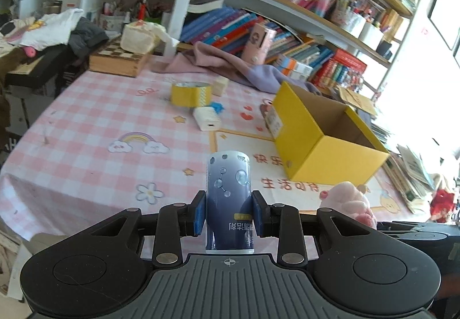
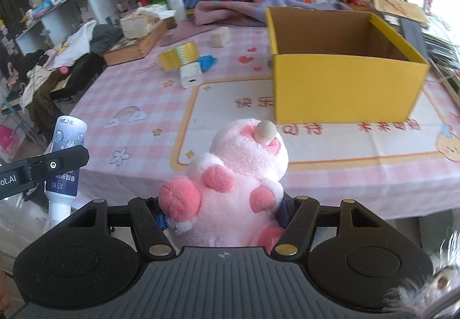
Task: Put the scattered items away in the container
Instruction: 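Carry the tube with the left tool while the right tool carries the plush pig to the box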
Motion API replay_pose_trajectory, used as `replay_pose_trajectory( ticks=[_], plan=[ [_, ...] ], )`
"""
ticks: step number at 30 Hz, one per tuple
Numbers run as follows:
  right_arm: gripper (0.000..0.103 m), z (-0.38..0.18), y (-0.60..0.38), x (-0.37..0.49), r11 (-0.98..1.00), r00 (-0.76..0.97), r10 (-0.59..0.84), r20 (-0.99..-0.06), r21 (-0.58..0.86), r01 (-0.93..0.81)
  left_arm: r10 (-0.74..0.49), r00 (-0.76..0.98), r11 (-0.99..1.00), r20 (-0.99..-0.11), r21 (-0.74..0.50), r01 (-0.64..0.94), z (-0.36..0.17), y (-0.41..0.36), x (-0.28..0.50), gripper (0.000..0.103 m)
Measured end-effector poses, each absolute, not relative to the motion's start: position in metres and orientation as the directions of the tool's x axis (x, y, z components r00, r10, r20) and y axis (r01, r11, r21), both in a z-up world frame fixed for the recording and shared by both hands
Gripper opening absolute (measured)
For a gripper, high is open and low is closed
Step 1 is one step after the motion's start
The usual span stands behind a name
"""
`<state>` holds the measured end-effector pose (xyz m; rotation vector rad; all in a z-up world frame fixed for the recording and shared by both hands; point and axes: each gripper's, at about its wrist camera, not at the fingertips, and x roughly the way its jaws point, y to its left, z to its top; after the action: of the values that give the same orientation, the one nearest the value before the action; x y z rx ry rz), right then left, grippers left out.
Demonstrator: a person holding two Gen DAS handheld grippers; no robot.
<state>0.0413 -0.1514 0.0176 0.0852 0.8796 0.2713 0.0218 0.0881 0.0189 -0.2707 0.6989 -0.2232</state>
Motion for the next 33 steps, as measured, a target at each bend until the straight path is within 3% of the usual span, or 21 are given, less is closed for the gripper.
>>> replay_pose_trajectory(
  ticks=[18, 33],
  plan=[
    [0.063, 0.018, -0.226, 0.004, 0.987, 0.628, 0.104, -0.772, 0.158, 0.031, -0.473, 0.642, 0.88, -0.603, -0.359, 0.311, 0.012, 0.019, 0.034, 0.031],
    [0.063, 0.01, -0.268, 0.008, 0.974, 0.608, 0.051, -0.792, 0.175, 0.146, -0.517, 0.584, 0.855, -0.625, -0.34, 0.393, 0.011, -0.027, 0.054, 0.031]
  ],
)
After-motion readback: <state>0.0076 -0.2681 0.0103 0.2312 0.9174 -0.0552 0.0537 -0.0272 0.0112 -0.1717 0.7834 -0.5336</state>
